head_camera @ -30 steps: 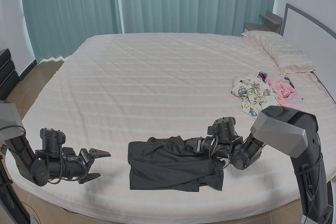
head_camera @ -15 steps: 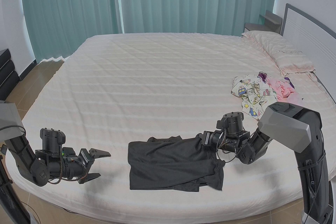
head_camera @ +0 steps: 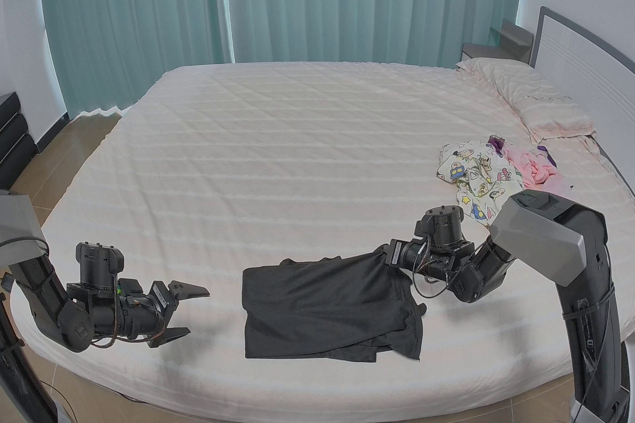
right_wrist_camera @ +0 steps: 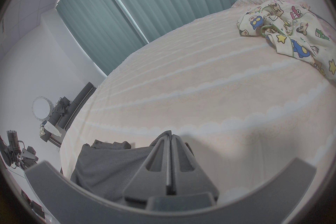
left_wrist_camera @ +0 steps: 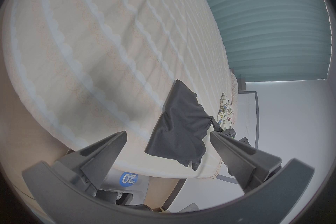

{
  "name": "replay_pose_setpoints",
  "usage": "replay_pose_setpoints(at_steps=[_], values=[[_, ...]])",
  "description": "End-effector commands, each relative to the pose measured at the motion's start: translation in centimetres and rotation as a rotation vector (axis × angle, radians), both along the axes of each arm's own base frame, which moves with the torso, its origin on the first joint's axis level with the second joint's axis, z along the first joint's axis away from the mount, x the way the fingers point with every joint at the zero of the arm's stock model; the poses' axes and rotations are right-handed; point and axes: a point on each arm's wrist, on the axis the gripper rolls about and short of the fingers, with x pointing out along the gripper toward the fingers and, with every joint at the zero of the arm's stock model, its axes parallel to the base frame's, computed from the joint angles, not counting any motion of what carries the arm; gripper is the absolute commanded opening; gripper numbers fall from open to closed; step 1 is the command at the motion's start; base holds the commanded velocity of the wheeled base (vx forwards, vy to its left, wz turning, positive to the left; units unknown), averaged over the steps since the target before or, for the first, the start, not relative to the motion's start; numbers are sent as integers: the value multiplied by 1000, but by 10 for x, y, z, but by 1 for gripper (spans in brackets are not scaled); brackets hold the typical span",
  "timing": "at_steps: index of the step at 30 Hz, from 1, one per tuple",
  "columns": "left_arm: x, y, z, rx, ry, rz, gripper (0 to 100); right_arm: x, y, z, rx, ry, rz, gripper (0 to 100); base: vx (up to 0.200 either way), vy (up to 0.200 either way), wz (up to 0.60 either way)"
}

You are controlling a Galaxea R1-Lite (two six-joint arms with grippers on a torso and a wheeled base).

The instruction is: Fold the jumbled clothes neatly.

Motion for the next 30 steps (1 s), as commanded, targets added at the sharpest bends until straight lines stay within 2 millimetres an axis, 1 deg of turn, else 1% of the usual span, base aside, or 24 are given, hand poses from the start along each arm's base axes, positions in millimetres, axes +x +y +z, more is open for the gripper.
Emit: replay_pose_setpoints(at_steps=[1,6,16,23,30], values=[[0,0,0,0,1,0,100,2,-3,0,-2,-2,-10,0,0,0,0],[0,0,0,0,1,0,100,2,-3,1,-2,-3,-11,0,0,0,0],[0,0,0,0,0,0,100,6,-15,-4,-17,28,-47,0,0,0,0],[0,0,0,0,0,0,100,8,-15,-4,-17,24,-52,0,0,0,0],[0,0,0,0,0,0,100,11,-20,-3,-32,38,-80,0,0,0,0]])
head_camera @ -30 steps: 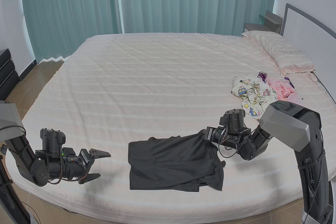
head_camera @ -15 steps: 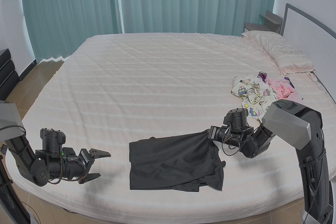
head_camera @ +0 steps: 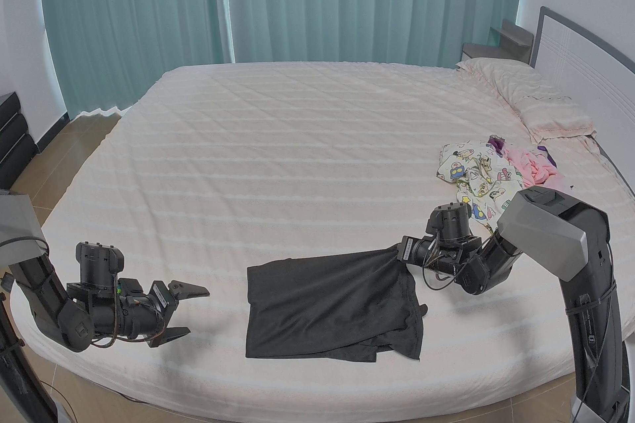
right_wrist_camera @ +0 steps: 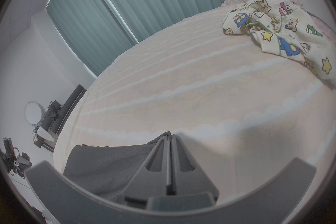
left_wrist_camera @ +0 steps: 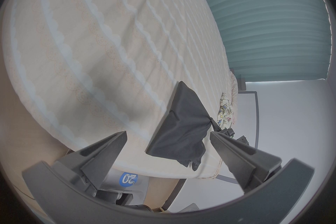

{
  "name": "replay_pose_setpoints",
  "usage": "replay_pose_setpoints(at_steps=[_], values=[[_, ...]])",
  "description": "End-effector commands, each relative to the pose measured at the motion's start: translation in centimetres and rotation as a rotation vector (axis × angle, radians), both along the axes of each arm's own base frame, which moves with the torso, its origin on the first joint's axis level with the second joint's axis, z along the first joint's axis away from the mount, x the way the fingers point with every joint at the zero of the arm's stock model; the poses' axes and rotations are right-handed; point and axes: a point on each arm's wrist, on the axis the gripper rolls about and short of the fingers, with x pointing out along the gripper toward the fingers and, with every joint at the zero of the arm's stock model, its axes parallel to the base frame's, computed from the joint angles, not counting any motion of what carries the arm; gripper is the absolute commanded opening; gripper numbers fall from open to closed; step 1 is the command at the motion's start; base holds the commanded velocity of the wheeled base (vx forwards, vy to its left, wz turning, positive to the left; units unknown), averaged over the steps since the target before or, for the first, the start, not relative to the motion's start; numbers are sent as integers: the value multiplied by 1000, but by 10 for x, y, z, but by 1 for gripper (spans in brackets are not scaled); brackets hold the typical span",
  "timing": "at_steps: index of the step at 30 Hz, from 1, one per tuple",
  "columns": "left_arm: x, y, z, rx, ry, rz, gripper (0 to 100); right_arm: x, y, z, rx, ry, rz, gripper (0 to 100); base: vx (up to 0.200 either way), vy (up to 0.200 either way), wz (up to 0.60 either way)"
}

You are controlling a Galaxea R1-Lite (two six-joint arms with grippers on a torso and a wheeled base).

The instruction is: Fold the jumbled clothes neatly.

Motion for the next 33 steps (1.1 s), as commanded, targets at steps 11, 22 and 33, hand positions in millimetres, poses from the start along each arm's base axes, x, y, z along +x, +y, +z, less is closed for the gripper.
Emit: replay_pose_setpoints(at_steps=[11,22,33], values=[[0,0,0,0,1,1,100,-1,-5,1,-15,27,-22,100,0,0,0],[-1,0,-1,0,4,1,100,-57,-19,39,78,94,-8,100,0,0,0],[-1,0,-1,0,4,1,100,-135,-24,20,84,215,111,100,0,0,0]])
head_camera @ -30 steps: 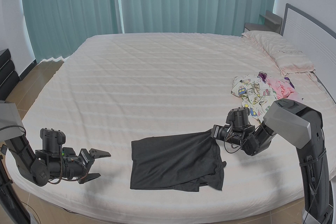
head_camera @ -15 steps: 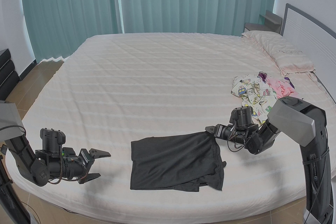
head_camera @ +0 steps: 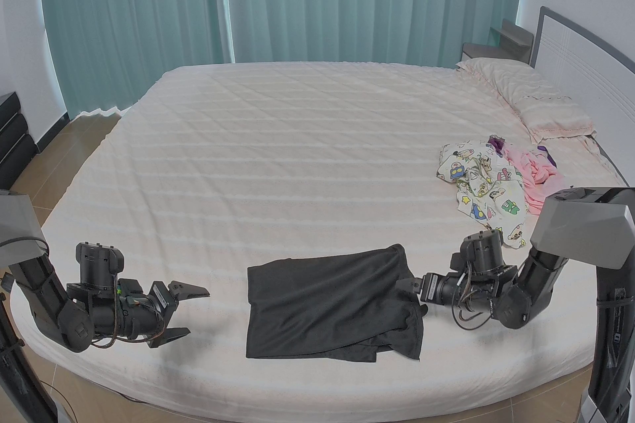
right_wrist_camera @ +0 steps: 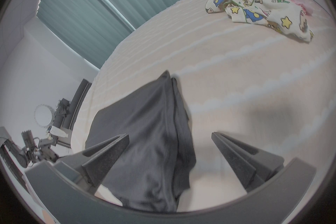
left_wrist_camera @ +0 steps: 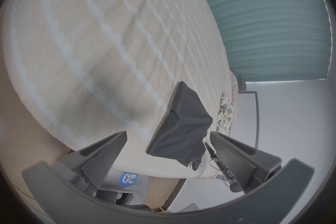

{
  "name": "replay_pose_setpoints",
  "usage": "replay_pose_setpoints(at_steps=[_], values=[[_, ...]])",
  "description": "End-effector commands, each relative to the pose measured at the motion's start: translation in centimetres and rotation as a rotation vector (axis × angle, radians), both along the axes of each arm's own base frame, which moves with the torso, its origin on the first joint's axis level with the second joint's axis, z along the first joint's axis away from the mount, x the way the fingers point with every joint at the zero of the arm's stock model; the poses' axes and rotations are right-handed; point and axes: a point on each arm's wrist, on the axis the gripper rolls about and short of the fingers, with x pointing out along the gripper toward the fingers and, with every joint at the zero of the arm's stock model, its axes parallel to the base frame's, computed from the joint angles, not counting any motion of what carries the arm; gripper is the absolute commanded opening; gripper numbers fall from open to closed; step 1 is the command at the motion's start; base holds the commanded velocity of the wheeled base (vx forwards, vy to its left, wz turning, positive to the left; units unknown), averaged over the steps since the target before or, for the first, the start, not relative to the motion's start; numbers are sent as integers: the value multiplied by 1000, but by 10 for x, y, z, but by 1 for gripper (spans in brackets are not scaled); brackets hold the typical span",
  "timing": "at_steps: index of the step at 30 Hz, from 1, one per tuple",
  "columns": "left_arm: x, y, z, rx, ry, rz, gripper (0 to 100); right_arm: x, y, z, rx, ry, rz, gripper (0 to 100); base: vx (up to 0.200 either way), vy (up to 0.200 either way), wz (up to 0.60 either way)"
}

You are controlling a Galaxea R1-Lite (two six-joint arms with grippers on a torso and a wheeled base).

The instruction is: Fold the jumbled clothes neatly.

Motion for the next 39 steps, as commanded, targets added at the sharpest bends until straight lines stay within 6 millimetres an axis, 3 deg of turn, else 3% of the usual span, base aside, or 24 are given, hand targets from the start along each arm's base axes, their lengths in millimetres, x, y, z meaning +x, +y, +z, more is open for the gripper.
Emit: replay_pose_setpoints(at_steps=[1,14,15,39], values=[[0,0,0,0,2,0,100,-41,2,4,15,37,64,100,0,0,0],[0,0,0,0,2,0,100,-66,10,-5,5,104,151,100,0,0,0],[0,0,0,0,2,0,100,-66,10,-5,4,106,150,0,0,0,0],[0,0,0,0,2,-1,100,-91,-23,-7,-124,131,183,0,0,0,0]])
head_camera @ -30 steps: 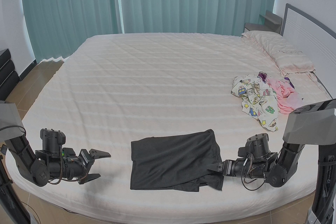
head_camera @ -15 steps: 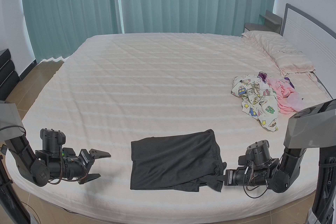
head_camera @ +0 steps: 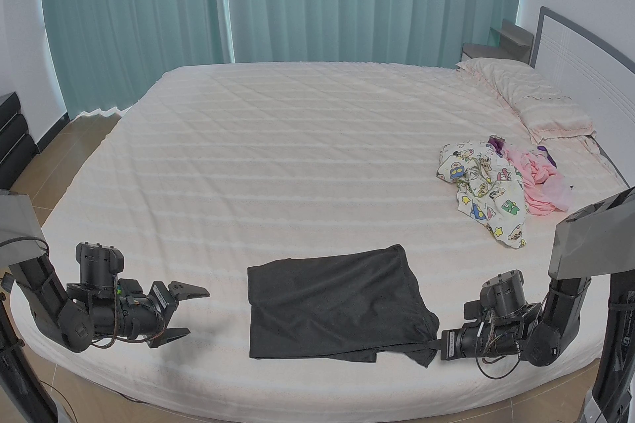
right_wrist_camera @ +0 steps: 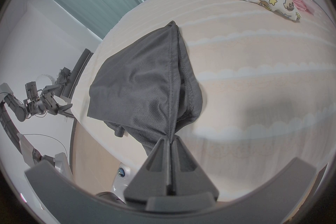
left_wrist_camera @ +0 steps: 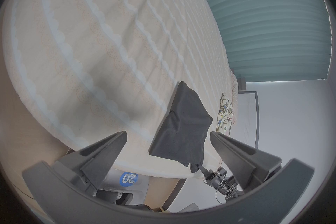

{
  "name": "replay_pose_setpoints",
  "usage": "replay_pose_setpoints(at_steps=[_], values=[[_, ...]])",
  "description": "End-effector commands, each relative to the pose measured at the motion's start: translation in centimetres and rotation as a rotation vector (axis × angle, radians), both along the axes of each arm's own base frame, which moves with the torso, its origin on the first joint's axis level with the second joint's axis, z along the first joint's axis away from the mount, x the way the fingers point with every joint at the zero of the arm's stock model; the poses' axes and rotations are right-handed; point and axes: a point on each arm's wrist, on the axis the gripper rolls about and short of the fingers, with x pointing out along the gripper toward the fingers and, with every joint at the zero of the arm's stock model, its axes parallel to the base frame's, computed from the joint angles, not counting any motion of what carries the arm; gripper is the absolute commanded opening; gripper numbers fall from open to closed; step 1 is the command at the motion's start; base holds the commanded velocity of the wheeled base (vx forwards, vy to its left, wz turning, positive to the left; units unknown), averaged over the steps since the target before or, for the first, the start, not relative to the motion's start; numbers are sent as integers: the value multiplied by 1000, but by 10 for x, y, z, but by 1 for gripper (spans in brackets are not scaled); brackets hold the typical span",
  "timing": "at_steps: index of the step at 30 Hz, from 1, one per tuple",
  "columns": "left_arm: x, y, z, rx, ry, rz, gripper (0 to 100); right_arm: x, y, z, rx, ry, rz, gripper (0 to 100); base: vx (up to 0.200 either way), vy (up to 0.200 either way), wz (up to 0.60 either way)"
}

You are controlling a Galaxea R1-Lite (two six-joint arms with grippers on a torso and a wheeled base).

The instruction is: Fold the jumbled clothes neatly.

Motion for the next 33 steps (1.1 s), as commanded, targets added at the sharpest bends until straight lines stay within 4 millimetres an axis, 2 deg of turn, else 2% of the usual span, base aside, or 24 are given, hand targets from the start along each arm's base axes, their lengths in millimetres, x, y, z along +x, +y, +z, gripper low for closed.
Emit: replay_pose_setpoints(at_steps=[1,5,6,10,12,16,17,19,20,24,25,26,27,28,33], values=[[0,0,0,0,1,-1,100,-1,-6,1,-8,0,-9,0,0,0,0],[0,0,0,0,1,0,100,-4,-7,0,-20,7,0,0,0,0,0],[0,0,0,0,1,0,100,-5,-8,-1,-27,5,8,100,0,0,0],[0,0,0,0,-1,0,100,-6,-9,1,-36,-11,22,100,0,0,0],[0,0,0,0,-1,0,100,-1,-11,8,-16,-55,10,100,0,0,0],[0,0,0,0,-1,0,100,17,-10,26,59,-159,-7,100,0,0,0],[0,0,0,0,-1,0,100,29,-7,30,83,-187,-27,100,0,0,0],[0,0,0,0,-1,0,100,39,-4,33,108,-203,-46,100,0,0,0],[0,0,0,0,-1,0,100,57,3,34,151,-213,-78,100,0,0,0],[0,0,0,0,1,0,100,94,24,21,167,-162,-107,100,0,0,0],[0,0,0,0,-1,0,100,96,25,20,163,-158,-108,100,0,0,0],[0,0,0,-1,2,0,100,112,33,13,148,-157,-125,100,0,0,0],[0,0,0,0,-1,0,100,113,34,12,145,-157,-128,100,0,0,0],[0,0,0,0,2,-1,100,129,39,7,136,-172,-160,100,0,0,0],[-2,0,0,2,4,-3,100,158,46,5,136,-186,-189,100,0,0,0]])
